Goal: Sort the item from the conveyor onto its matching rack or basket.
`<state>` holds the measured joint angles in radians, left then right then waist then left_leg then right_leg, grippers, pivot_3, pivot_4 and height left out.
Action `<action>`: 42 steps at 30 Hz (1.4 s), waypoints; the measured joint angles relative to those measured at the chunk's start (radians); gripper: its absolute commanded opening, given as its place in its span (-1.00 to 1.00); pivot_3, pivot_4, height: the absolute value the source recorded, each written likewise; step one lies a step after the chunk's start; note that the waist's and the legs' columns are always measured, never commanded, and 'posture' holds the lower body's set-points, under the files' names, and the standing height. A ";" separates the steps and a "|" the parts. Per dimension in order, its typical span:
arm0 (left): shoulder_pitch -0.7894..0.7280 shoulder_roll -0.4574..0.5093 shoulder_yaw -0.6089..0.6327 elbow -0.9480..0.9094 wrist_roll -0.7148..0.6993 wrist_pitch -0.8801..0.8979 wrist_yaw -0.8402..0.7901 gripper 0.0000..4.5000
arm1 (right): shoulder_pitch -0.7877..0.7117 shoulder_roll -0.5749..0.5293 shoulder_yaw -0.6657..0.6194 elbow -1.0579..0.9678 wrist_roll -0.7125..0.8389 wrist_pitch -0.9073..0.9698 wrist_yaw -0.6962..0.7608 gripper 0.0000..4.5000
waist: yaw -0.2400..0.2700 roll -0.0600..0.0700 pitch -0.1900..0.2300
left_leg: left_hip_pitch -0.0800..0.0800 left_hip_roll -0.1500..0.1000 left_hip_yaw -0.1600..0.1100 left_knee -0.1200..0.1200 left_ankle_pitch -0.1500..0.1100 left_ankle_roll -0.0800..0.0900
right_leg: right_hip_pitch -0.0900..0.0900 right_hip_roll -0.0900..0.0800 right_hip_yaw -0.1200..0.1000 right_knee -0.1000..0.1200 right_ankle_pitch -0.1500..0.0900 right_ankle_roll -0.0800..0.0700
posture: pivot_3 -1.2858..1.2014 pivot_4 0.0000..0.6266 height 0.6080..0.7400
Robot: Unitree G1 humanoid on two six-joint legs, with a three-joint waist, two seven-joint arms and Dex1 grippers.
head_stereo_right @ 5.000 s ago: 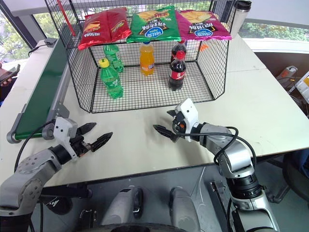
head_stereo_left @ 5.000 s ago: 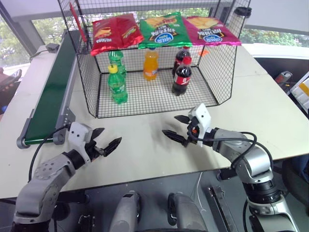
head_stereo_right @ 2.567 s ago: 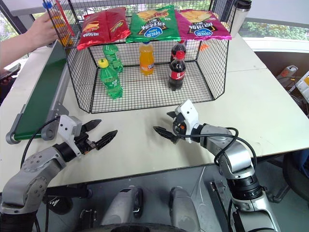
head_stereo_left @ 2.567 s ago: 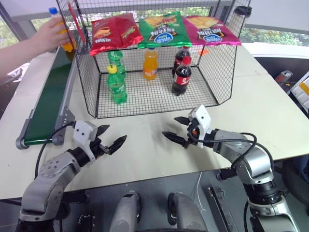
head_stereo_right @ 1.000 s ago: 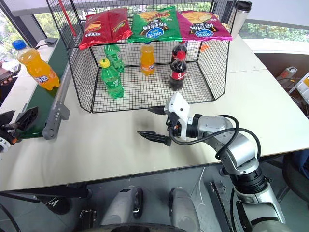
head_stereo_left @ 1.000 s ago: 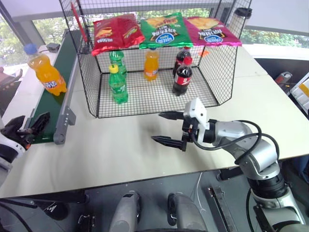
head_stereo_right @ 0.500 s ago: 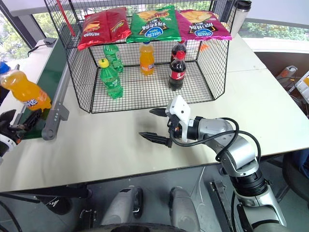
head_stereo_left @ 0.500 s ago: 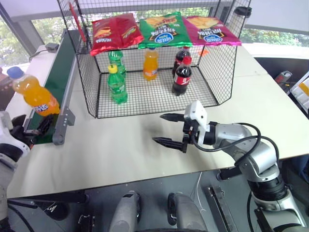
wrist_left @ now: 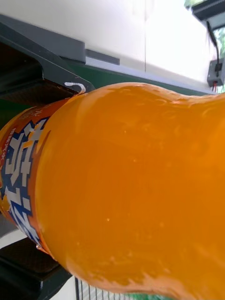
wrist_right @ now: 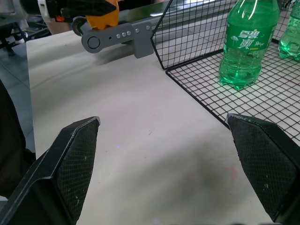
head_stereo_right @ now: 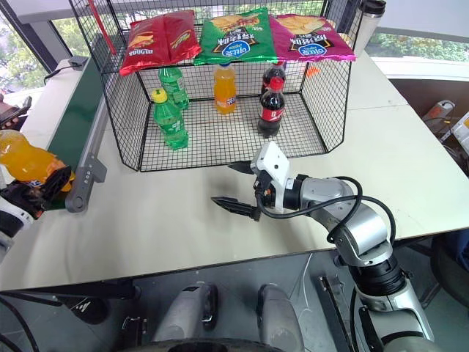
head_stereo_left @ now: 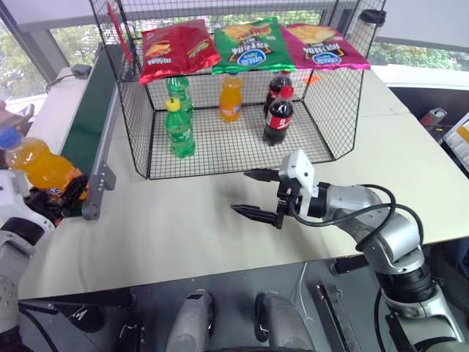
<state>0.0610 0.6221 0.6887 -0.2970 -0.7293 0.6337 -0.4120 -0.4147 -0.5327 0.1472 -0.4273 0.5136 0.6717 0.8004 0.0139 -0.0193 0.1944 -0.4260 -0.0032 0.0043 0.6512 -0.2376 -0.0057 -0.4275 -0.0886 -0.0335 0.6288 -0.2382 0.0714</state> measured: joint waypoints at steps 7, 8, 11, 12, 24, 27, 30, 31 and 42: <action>-0.073 0.074 0.005 0.025 -0.096 0.074 -0.036 0.32 | 0.001 -0.007 -0.001 0.000 0.001 0.001 0.000 1.00 | -0.004 0.000 0.000 | 0.000 0.000 0.000 -0.001 0.000 0.000 | -0.001 0.001 0.000 0.001 0.000 0.000 | 0.03 -0.52 0.98; -0.087 0.093 0.005 0.025 -0.111 0.081 -0.050 0.32 | 0.001 -0.007 -0.001 0.000 0.002 0.002 0.001 1.00 | -0.004 0.000 0.000 | 0.000 0.000 0.000 -0.001 0.000 0.000 | -0.001 0.001 0.000 0.001 0.000 0.000 | 0.03 -0.52 0.98; -0.112 0.142 -0.014 0.021 -0.122 0.094 -0.101 0.32 | -0.003 -0.007 -0.002 0.000 0.007 0.016 0.001 1.00 | -0.004 0.000 0.000 | 0.000 0.000 0.001 -0.001 0.000 0.000 | -0.001 0.001 0.000 0.001 0.000 0.000 | 0.03 -0.52 0.98; -0.123 0.151 -0.040 0.016 -0.126 0.098 -0.121 0.32 | -0.008 -0.006 -0.003 0.000 0.011 0.021 0.001 1.00 | -0.004 0.000 0.000 | 0.000 0.000 0.001 -0.001 0.000 0.000 | -0.001 0.001 0.000 0.001 0.000 0.000 | 0.03 -0.52 0.98; -0.341 0.127 -0.580 -0.016 0.011 0.048 -0.371 0.32 | -0.063 0.003 -0.005 0.009 0.027 0.044 -0.001 1.00 | -0.003 0.000 0.000 | 0.000 0.000 0.002 -0.001 0.001 0.001 | -0.001 0.007 0.000 0.001 0.002 0.003 | 0.03 -0.52 0.98; -0.358 0.099 -0.667 0.008 0.081 0.004 -0.403 0.32 | -0.063 0.002 -0.006 0.012 0.027 0.044 -0.002 1.00 | -0.009 0.000 0.000 | 0.000 0.001 0.002 -0.001 0.001 0.001 | -0.001 0.008 0.000 0.002 0.002 0.004 | 0.03 -0.52 0.98; -0.399 0.032 -0.759 0.083 0.177 -0.069 -0.425 0.32 | -0.068 0.004 -0.005 0.021 0.025 0.044 -0.008 1.00 | -0.004 0.000 0.000 | 0.000 0.001 0.002 0.001 0.001 0.001 | 0.000 0.010 -0.001 0.003 0.002 0.004 | 0.03 -0.52 0.98; -0.404 0.015 -0.794 0.101 0.204 -0.090 -0.439 0.32 | -0.073 0.005 -0.005 0.022 0.025 0.044 -0.010 1.00 | -0.003 0.000 0.000 | 0.000 0.001 0.002 0.001 0.001 0.001 | 0.000 0.010 -0.001 0.003 0.002 0.004 | 0.03 -0.52 0.98; -0.474 -0.083 -0.873 0.182 0.318 -0.188 -0.510 0.32 | -0.098 0.015 -0.005 0.022 0.032 0.064 -0.026 1.00 | -0.002 0.000 0.000 | 0.000 0.001 0.003 0.004 0.001 0.002 | 0.000 0.010 -0.001 0.004 0.003 0.005 | 0.03 -0.52 0.98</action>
<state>-0.4129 0.5390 -0.1844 -0.1146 -0.4112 0.4456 -0.9222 -0.5127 -0.5178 0.1426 -0.4049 0.5455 0.7357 0.7740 0.0118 -0.0196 0.1945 -0.4259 -0.0023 0.0068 0.6548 -0.2363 -0.0041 -0.4271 -0.0788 -0.0346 0.6326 -0.2357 0.0767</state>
